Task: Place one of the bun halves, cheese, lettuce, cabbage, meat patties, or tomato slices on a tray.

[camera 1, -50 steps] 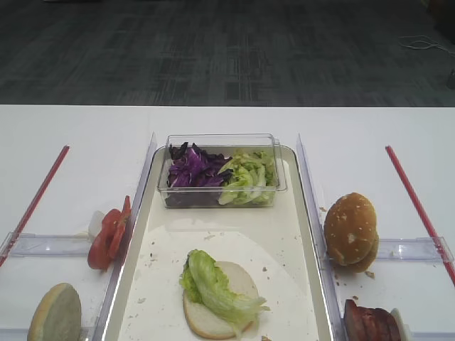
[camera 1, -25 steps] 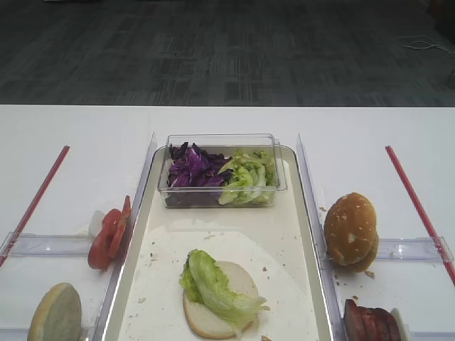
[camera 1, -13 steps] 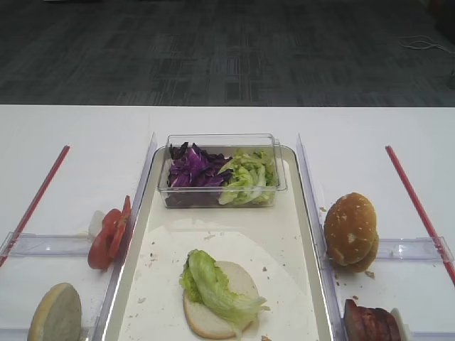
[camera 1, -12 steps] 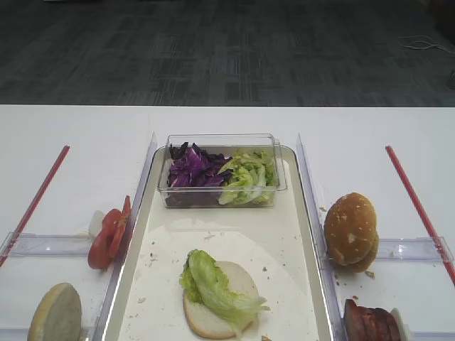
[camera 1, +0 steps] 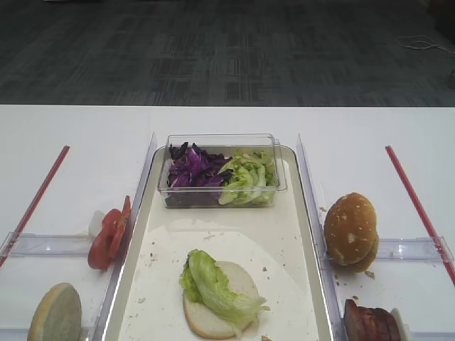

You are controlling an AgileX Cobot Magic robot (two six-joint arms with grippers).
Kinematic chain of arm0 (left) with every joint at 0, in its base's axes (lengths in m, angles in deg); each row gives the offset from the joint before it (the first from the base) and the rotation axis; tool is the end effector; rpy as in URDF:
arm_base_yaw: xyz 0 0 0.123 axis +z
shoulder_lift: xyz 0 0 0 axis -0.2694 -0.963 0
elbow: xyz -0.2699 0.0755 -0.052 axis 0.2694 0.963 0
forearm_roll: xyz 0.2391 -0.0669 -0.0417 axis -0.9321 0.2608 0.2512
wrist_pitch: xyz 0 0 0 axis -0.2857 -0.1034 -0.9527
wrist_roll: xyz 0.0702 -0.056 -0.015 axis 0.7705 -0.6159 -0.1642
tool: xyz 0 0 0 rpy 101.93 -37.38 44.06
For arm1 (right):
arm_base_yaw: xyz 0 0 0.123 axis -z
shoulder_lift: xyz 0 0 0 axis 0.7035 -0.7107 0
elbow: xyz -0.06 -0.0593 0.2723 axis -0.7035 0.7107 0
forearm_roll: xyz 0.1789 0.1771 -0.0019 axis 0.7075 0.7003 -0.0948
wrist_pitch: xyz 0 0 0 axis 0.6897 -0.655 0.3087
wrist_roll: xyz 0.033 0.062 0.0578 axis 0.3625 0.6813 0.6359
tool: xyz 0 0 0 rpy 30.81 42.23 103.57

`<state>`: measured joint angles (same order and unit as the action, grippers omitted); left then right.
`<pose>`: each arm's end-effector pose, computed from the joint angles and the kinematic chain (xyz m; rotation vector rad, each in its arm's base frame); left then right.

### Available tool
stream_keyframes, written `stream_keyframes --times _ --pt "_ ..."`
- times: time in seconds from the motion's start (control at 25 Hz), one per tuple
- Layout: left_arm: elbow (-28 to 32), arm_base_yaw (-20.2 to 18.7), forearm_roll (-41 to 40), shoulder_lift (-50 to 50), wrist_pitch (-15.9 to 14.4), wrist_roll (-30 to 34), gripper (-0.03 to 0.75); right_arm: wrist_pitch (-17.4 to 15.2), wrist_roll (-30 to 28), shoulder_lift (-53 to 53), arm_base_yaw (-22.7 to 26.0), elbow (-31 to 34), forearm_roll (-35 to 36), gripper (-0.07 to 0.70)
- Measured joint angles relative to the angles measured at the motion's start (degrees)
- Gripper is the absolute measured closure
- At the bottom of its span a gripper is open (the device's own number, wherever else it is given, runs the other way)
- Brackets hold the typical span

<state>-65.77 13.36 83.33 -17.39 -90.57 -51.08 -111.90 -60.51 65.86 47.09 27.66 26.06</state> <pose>-0.0115 -0.0047 0.2646 0.0865 2.1563 -0.0780 -0.0064 0.0118 0.2647 -0.1045 2.1095 0.0663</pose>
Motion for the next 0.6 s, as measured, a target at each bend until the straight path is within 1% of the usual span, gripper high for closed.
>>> stream_keyframes --times 0.6 --pt "0.0 0.0 0.1 0.0 0.0 0.0 0.286 0.0 0.0 0.0 0.0 0.0 0.0 0.164"
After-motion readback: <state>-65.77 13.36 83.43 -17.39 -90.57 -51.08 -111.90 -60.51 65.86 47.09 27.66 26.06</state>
